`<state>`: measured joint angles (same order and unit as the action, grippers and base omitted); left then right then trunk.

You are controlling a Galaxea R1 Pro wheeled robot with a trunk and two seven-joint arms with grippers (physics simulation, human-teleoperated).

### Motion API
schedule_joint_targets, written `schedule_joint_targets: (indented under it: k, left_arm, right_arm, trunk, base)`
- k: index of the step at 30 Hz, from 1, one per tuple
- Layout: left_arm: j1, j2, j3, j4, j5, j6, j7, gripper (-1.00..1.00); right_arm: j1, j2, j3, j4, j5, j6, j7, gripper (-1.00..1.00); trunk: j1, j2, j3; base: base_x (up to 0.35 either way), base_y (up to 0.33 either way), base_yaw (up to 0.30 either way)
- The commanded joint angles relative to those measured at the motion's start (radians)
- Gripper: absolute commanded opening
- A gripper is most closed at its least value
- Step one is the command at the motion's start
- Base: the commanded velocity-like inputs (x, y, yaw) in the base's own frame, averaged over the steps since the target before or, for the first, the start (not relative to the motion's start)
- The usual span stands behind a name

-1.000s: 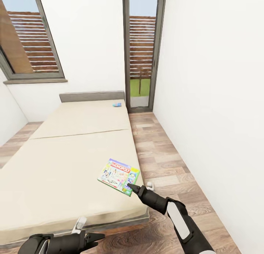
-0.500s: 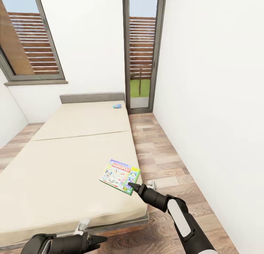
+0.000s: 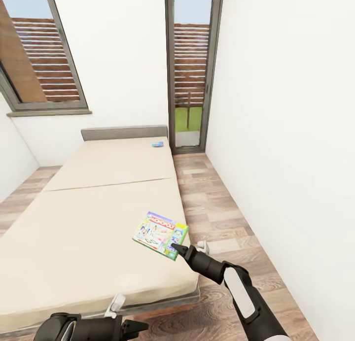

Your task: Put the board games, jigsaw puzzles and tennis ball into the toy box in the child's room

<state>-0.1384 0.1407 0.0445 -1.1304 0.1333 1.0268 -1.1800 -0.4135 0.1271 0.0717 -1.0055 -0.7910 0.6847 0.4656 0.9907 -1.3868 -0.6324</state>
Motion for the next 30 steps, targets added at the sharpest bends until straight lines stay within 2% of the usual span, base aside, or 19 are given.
schedule_joint_targets:
  k: [1,3,9,13,23,30]
  left_arm:
    - [-0.001,0.000,0.001,0.000,0.001,0.006,-0.002,1.00]
    - [-0.005,0.001,0.001,0.001,0.000,0.006,-0.001,1.00]
    - [-0.008,0.003,0.003,0.002,0.001,0.006,0.000,1.00]
    - [-0.011,0.002,0.004,0.001,0.002,0.008,0.000,1.00]
    - [-0.014,0.006,0.008,-0.017,0.003,0.017,0.000,1.00]
    - [-0.015,0.003,0.003,-0.018,0.001,0.018,0.000,1.00]
  right_arm:
    - [-0.001,0.001,-0.001,0.001,-0.002,-0.001,0.000,-1.00]
    - [-0.003,0.003,0.002,0.005,-0.002,-0.033,-0.001,-1.00]
    - [-0.010,0.004,0.005,-0.013,0.008,-0.062,-0.010,-1.00]
    - [-0.020,0.003,0.006,-0.022,0.005,-0.059,-0.039,-1.00]
    - [-0.022,0.001,0.006,-0.033,0.000,-0.025,-0.047,-1.00]
    - [-0.021,0.003,0.008,-0.040,0.002,-0.036,-0.052,-1.00]
  trunk:
    - [-0.004,0.007,0.002]
    - [-0.012,0.021,0.009]
    - [-0.035,0.063,0.027]
    - [-0.050,0.091,0.040]
    - [-0.088,0.161,0.071]
    - [-0.115,0.210,0.093]
  base:
    - [0.000,0.000,0.000]
    - [0.000,0.000,0.000]
    - [0.000,0.000,0.000]
    - [0.000,0.000,0.000]
    - [-0.001,0.000,0.000]
    - [-0.164,0.000,0.000]
